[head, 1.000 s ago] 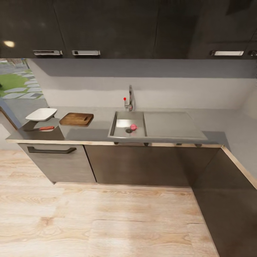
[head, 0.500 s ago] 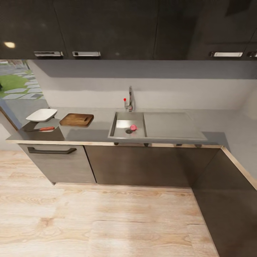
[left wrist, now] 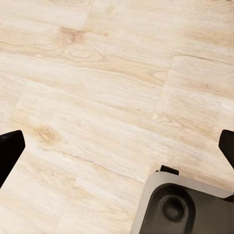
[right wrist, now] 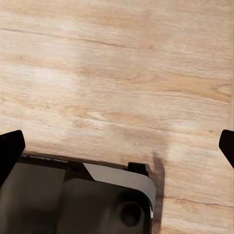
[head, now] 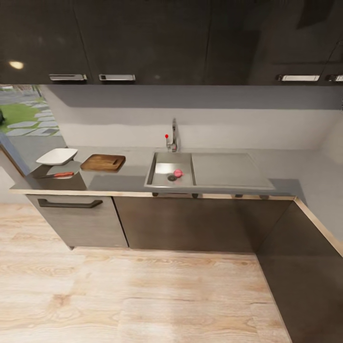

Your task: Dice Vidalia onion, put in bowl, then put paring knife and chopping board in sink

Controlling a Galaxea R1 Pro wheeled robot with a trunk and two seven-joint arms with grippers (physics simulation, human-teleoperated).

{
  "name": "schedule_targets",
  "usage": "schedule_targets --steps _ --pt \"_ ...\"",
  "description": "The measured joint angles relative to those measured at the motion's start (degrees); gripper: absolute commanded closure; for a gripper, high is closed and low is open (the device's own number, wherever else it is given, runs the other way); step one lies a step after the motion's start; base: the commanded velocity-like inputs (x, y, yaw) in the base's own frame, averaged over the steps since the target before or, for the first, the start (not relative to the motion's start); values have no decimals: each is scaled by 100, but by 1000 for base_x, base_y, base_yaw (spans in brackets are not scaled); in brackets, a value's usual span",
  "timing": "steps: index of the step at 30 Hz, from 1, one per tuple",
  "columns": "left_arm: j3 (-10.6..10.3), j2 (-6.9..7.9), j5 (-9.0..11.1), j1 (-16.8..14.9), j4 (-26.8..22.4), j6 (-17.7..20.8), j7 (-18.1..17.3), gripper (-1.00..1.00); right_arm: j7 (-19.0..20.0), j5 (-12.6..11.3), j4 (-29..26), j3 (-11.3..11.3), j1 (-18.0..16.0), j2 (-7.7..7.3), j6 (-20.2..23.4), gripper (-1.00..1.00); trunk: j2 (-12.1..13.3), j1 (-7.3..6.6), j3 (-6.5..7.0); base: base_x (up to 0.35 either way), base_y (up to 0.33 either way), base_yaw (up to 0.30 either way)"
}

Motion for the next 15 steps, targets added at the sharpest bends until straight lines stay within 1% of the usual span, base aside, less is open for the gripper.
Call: schedule_targets --steps 15 --pt "0 0 0 0 0 7 0 -100 0 0 0 0 0 0 0 -100 0 0 135 0 0 0"
